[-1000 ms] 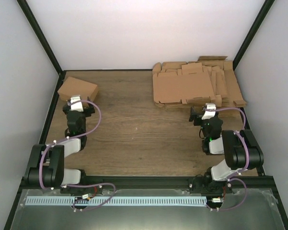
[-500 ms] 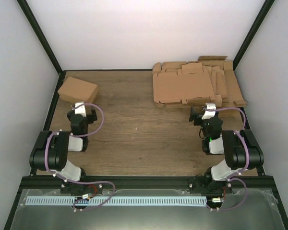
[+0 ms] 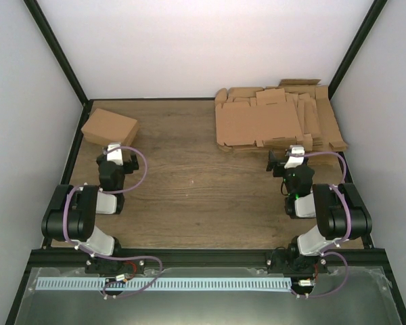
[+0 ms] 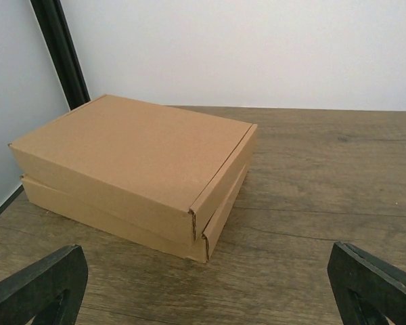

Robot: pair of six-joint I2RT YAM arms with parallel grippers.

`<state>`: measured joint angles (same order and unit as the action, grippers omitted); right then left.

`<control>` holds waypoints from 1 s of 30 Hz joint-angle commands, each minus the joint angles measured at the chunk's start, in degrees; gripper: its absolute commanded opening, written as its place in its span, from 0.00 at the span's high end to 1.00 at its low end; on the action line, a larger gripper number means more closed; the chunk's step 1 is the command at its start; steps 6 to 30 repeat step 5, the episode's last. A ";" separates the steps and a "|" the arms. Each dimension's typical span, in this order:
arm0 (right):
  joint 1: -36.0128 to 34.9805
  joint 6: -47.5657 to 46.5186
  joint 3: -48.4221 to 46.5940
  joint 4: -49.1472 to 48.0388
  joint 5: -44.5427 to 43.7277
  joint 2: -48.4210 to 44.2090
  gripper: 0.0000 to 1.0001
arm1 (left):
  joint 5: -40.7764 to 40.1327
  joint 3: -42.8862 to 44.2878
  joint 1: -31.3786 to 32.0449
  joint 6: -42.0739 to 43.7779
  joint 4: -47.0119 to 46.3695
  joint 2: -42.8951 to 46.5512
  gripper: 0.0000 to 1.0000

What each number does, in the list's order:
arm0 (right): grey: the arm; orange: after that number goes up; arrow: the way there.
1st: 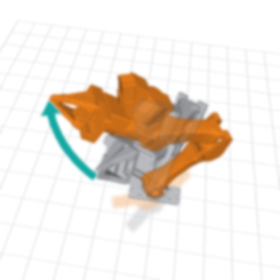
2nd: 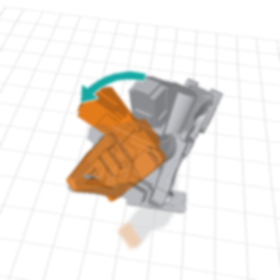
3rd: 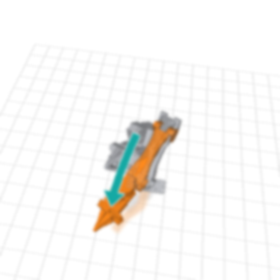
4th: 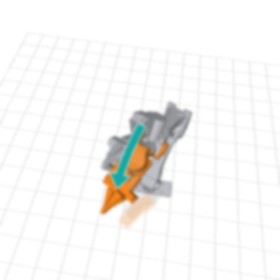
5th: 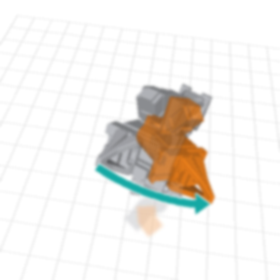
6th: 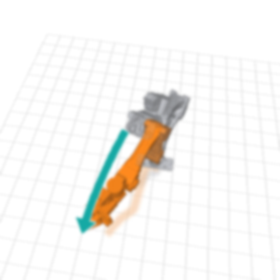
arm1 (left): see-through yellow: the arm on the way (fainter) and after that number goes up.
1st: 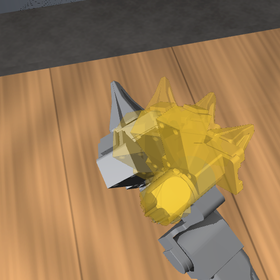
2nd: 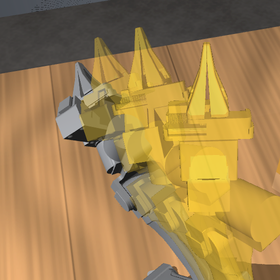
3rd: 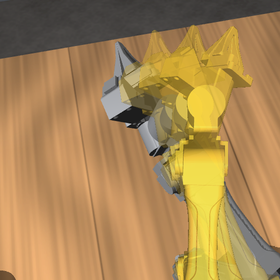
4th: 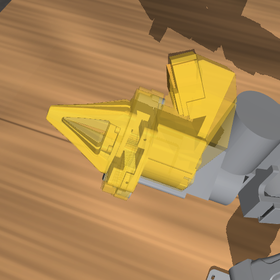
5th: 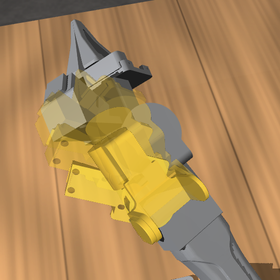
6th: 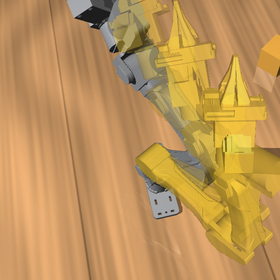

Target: Fold the paper box

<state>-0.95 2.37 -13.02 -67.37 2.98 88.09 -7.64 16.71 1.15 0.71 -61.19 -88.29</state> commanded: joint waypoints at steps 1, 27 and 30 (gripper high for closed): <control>-0.29 -0.89 -1.44 -2.08 -0.26 -0.29 0.00 | 1.19 -0.03 -0.28 0.78 -2.97 -0.13 0.00; -0.28 -0.79 -1.60 -1.93 -0.17 -0.20 0.00 | 1.15 -0.01 -0.33 0.78 -2.97 -0.13 0.00; -0.28 -0.79 -1.60 -1.93 -0.17 -0.20 0.00 | 1.15 -0.01 -0.33 0.78 -2.97 -0.13 0.00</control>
